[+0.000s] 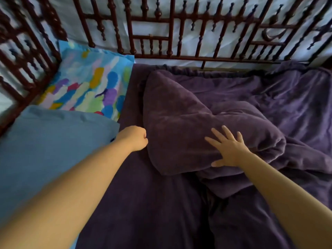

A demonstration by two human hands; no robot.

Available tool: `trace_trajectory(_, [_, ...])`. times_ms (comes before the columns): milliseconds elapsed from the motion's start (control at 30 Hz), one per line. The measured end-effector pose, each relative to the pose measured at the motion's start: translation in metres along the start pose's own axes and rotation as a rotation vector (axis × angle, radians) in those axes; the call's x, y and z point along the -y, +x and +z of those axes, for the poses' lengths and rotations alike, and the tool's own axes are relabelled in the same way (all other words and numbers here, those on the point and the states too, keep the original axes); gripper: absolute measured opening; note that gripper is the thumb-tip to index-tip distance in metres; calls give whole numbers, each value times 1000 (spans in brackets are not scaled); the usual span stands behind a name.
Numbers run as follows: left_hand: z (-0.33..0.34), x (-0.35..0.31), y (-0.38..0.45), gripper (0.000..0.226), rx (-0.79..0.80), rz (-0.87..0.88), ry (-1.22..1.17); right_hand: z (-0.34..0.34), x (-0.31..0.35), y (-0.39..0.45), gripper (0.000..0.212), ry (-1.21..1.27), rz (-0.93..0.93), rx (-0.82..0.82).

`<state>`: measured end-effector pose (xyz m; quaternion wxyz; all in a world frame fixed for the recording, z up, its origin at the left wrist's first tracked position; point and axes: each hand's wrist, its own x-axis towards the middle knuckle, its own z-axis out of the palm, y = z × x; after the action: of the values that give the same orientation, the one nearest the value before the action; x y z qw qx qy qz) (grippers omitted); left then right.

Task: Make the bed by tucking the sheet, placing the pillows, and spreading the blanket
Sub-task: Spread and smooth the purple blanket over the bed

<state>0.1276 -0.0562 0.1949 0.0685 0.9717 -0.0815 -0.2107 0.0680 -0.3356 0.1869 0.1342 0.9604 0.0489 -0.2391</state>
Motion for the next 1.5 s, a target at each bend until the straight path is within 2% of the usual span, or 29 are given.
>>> trace_trajectory(67, [17,2,15,30,54,0,34,20,1,22,101,-22,57,-27])
trace_trajectory(167, [37,6,37,32,129,-15,45,36,-2,50,103,-80,142,-108])
trace_trajectory(300, [61,3,70,40,199,-86,-81,43,-9,83,81,-108,161,-341])
trace_trajectory(400, [92,1,89,54,321,-131,-196,36,-13,107,37,-99,96,-519])
trace_trajectory(467, [116,1,97,64,455,-139,-178,20,-11,116,15,11,67,-542])
trace_trajectory(533, [131,0,96,65,572,-130,-127,-2,-8,114,25,161,135,-547])
trace_trajectory(567, [135,-2,94,67,596,-130,-139,-13,-6,113,33,240,137,-624])
trace_trajectory(633, [139,-4,94,85,607,-146,-356,-36,1,105,45,415,119,-755])
trace_trajectory(700, [131,-5,97,98,543,-167,-731,-58,11,96,42,604,170,-772])
trace_trajectory(733, [125,-6,100,89,486,-172,-918,-67,16,93,35,715,179,-764])
trace_trajectory(833, [94,-14,100,36,270,-251,-1529,-92,29,88,21,1011,189,-672])
trace_trajectory(900, [64,-5,101,26,135,-287,-1824,-106,36,83,20,1132,196,-633])
trace_trajectory(967, [35,15,100,33,25,-246,-1872,-116,42,76,17,1204,189,-599])
trace_trajectory(1067, [-19,65,84,22,-284,-208,-1786,-140,58,59,12,1212,153,-563])
trace_trajectory(1233, [-122,154,49,29,-670,-29,-1447,-199,112,31,20,1279,71,-554])
trace_trajectory(1300, [-167,187,35,26,-746,63,-1281,-220,141,21,25,1295,34,-541])
trace_trajectory(1333, [-185,201,28,23,-768,92,-1120,-226,157,17,26,1300,14,-512])
trace_trajectory(1433, [-210,255,24,39,-807,178,-652,-222,219,21,25,1221,-56,-406])
trace_trajectory(1500, [-189,296,26,41,-717,62,-390,-197,269,39,32,1030,-72,-304])
